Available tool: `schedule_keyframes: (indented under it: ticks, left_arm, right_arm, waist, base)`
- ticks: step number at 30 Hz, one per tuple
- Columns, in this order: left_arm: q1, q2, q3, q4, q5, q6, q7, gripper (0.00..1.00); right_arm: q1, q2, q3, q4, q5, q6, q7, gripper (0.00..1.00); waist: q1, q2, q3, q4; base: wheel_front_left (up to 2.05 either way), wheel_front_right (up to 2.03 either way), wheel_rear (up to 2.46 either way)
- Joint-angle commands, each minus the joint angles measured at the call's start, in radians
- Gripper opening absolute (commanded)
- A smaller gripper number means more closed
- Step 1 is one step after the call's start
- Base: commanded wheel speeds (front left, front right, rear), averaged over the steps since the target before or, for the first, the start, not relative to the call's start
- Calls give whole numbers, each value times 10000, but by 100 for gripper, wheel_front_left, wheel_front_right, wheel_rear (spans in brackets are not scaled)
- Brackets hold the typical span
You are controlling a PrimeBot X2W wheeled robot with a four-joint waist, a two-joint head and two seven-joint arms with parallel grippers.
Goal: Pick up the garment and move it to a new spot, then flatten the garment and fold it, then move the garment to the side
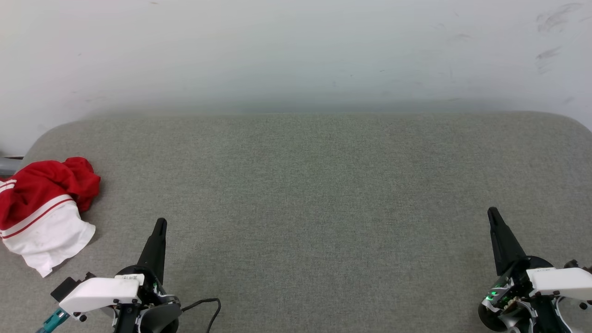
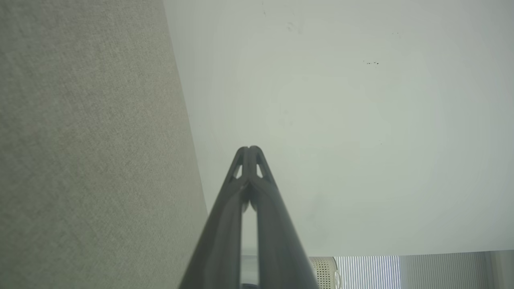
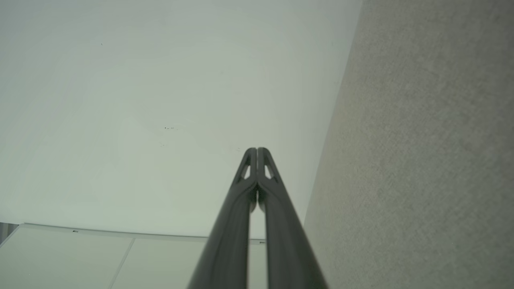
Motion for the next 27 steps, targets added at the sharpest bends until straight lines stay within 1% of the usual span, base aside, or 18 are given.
schedule_keyframes:
  ticks: [1, 22, 23, 27]
  left_arm:
    - [-91, -5, 19, 11, 18, -32, 16, 0]
    - [-91, -5, 17, 11, 17, -32, 14, 0]
    - [0, 0, 0, 0, 0, 0, 0, 100]
    - [274, -42, -47, 300, 8, 15, -20, 100]
  right_arm:
    - [-98, 35, 3, 1, 37, -3, 8, 0]
    - [-98, 33, 3, 1, 37, -3, 9, 0]
    - [0, 2, 0, 0, 0, 0, 0, 100]
    - [283, 6, 25, 303, -13, -2, -18, 100]
  waist:
    - [0, 0, 0, 0]
    - [0, 0, 0, 0]
    - [0, 0, 0, 0]
    - [0, 0, 3, 0]
  base:
    - [0, 0, 0]
    - [0, 0, 0]
    - [0, 0, 0]
    - [0, 0, 0]
